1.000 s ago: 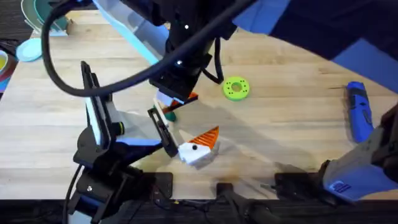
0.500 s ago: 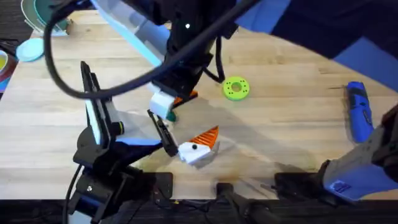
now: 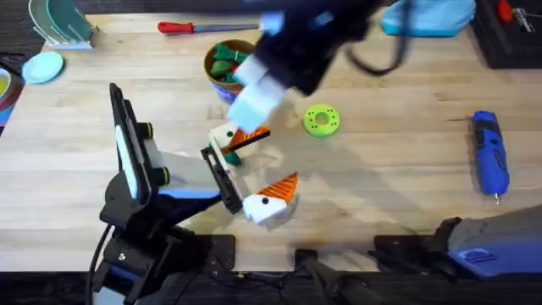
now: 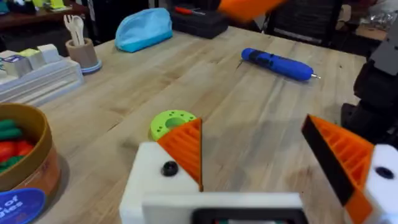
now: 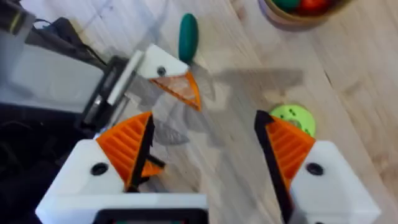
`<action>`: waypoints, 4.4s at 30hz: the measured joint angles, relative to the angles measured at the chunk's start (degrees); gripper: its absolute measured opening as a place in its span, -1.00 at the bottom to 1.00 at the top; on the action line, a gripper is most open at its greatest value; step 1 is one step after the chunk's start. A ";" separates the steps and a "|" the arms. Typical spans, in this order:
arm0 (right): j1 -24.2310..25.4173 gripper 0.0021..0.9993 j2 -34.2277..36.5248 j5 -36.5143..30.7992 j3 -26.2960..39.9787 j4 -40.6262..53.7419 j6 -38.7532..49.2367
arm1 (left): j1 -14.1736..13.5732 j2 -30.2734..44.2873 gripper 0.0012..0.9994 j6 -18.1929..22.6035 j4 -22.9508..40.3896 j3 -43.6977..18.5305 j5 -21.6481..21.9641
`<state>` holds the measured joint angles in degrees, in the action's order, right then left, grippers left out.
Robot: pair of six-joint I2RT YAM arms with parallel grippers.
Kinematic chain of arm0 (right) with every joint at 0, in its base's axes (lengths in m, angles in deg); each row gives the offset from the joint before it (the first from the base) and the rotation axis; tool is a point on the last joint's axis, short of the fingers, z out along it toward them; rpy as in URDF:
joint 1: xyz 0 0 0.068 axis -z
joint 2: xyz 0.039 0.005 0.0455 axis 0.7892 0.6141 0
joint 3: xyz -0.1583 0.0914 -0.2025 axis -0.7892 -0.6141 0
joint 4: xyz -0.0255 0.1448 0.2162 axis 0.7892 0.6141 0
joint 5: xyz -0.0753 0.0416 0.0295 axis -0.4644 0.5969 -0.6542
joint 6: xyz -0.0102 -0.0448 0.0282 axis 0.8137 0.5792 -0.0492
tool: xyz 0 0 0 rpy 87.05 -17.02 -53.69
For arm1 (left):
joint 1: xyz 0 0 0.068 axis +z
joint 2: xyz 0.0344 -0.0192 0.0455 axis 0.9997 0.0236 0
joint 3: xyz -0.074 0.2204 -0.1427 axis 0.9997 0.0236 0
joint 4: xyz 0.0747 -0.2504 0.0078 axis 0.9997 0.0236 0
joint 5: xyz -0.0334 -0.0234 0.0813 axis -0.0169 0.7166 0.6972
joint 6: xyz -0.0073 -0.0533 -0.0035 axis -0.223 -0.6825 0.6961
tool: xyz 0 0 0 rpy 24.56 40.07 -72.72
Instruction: Pick up the gripper from the table and insert it into the empty holder that is missing its gripper. Then pick up a screw, insert it into the mounting hole, and use the screwdriver to tighten it. Finally, clean up the table by picking up the vegetable and placing it into the bucket.
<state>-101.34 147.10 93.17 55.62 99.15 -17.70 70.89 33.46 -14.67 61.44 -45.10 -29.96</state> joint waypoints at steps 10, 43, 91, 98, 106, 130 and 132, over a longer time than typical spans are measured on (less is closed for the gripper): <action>5.31 0.96 -10.71 0.02 -8.02 2.59 -1.94 | 0.00 0.00 0.99 0.02 0.00 0.00 0.00; 7.24 0.97 -55.42 4.56 -47.67 -9.57 -13.38 | 0.00 0.00 -0.99 0.42 0.00 0.00 -0.11; 63.05 0.98 -34.10 -15.86 -47.74 -15.89 -5.01 | 0.00 0.00 -0.99 0.42 -0.02 0.00 0.02; 74.99 0.98 -32.04 -17.34 -47.74 -14.81 1.70 | -0.01 0.00 -0.99 0.42 -0.02 0.00 0.02; 82.17 0.98 -22.92 -17.38 -47.74 -15.91 12.12 | 0.00 0.00 -0.99 0.42 -0.02 0.00 0.02; 84.18 0.98 3.32 -14.48 -47.64 -30.10 23.05 | 0.00 0.00 -0.99 0.42 -0.02 0.00 0.02; 84.22 0.98 3.36 -14.33 -47.52 -30.24 23.31 | 0.00 0.00 -0.99 0.42 0.00 0.00 0.02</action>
<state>-17.12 150.46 78.84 8.10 68.91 5.61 70.89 33.46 -14.25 61.44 -45.10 -29.94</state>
